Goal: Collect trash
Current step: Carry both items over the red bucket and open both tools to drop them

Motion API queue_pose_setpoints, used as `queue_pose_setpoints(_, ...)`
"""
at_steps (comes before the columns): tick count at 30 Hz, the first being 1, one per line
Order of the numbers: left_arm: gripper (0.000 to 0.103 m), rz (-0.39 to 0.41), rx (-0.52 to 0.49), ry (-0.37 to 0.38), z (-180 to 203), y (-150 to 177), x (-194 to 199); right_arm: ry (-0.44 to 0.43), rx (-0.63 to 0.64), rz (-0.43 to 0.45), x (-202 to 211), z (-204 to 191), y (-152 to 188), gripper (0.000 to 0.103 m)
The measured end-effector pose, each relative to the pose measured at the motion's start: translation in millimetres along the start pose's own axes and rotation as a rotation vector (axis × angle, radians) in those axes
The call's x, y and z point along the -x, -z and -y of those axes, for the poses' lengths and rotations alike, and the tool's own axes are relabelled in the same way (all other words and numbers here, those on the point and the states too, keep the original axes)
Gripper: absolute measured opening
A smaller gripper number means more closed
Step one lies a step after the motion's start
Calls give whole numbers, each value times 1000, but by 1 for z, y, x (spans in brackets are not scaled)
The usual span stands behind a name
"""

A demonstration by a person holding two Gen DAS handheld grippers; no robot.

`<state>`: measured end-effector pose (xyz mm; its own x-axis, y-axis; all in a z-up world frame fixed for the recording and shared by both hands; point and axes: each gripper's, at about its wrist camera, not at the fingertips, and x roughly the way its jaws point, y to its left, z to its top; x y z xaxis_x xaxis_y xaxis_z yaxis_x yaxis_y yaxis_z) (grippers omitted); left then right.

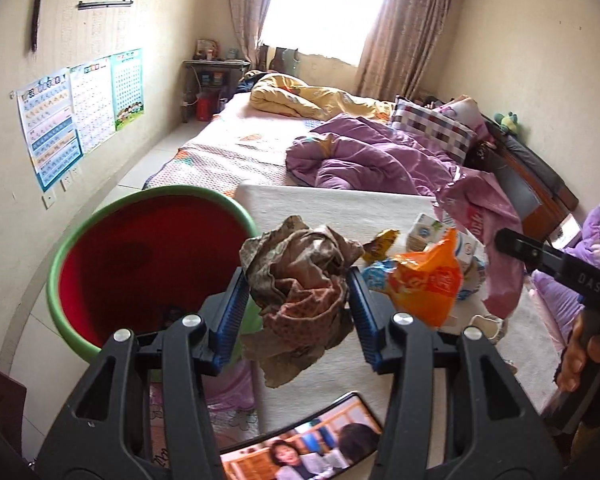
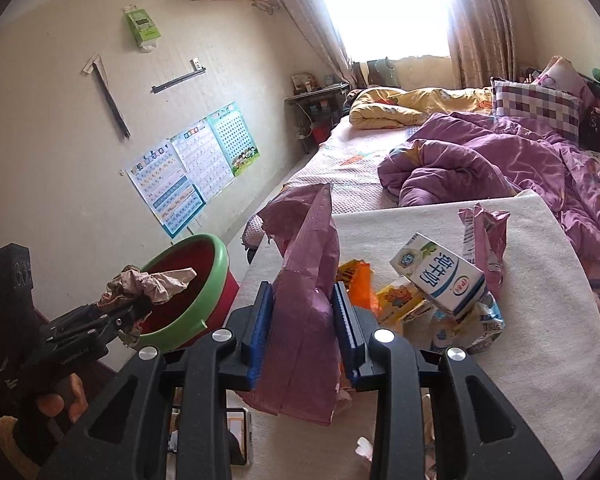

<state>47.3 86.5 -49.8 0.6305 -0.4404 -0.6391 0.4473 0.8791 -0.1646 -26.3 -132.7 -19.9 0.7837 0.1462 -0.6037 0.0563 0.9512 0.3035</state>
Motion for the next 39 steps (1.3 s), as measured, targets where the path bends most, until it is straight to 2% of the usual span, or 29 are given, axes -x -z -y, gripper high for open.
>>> queue_pose_setpoints(12, 48, 9, 18, -50, -51, -2, 7, -71, 35, -15, -32, -59, -2, 32)
queue_pose_setpoints(26, 48, 32, 42, -118, -98, -10, 11, -188, 61, -86, -86, -114, -9, 32)
queue_pose_setpoints(39, 49, -19, 44, -156, -121, -13, -18, -240, 5, -161, -138, -128, -24, 33)
